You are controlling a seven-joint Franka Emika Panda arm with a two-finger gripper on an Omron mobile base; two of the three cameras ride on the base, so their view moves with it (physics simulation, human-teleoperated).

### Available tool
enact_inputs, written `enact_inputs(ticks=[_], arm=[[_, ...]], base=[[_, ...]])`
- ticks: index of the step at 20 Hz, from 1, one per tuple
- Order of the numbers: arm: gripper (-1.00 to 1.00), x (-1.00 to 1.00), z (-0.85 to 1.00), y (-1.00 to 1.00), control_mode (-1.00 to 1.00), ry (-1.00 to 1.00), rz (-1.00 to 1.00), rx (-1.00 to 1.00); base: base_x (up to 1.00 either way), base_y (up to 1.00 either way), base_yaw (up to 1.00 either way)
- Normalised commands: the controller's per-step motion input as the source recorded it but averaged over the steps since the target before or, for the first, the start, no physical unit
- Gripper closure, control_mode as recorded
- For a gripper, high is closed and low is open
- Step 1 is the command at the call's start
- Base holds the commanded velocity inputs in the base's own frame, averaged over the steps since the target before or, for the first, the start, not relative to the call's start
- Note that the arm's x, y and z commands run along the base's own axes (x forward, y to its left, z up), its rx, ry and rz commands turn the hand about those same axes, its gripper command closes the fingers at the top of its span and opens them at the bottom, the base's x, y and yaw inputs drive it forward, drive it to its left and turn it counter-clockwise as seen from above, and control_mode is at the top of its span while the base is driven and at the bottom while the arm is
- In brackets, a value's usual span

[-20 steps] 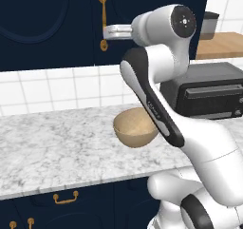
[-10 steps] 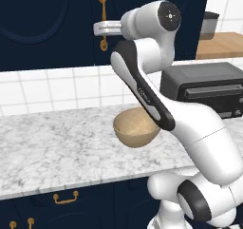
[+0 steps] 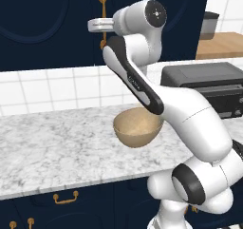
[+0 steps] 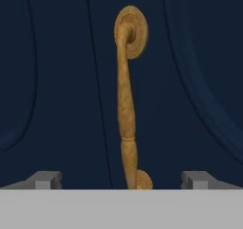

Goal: Open the cabinet, pick up the bread from the cabinet and place it in the basket. Then move the basket to the dining counter.

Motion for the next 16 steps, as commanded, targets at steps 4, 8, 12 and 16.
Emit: enact_inputs(ticks=[4, 8, 12, 16], arm=[[-1.0, 0.3, -0.02, 0.11, -1.0, -0.02, 0.0, 0.0], [-1.0, 0.26, 0.0, 0.12, -1.0, -0.06, 0.0, 0.0], [-1.0, 0.13, -0.07, 0.04, -1.0, -0.05, 0.0, 0.0], [-1.0, 0.22, -0.15, 0.03, -1.0, -0.04, 0.0, 0.0]], base=[[0.0, 0.0, 0.0], [0.0, 0.0, 0.0], [0.0, 0.0, 0.0], [0.0, 0.0, 0.0]])
